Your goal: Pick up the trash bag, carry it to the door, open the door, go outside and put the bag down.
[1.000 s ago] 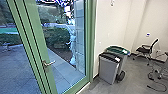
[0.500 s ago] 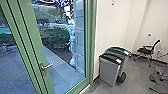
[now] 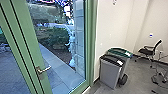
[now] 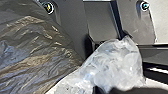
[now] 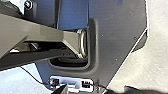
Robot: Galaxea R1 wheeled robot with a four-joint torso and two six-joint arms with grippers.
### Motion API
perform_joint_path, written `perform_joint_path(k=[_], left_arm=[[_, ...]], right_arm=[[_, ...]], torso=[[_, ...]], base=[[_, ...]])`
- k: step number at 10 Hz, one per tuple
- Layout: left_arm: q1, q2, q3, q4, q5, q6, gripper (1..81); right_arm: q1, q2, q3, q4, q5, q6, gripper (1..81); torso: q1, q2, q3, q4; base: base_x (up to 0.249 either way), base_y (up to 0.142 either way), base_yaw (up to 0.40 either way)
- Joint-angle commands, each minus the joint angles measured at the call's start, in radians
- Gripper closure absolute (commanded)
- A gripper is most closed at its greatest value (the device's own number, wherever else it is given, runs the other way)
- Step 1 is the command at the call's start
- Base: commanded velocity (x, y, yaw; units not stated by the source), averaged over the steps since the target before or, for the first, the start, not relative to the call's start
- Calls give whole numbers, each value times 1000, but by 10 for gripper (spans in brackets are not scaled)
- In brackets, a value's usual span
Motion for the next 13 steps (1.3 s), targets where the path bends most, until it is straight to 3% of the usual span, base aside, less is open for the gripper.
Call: perform_joint_path(k=[1,13], left_arm=[[-48,-2,0,4,73,10,811],[-46,-1,0,4,73,10,811]], right_arm=[[34,4,3,-6,-55,0,10],[37,7,3,-7,-55,0,10]], torso=[[0,0,0,0],[0,0,0,0]], base=[[125,0,0],[125,0,0]])
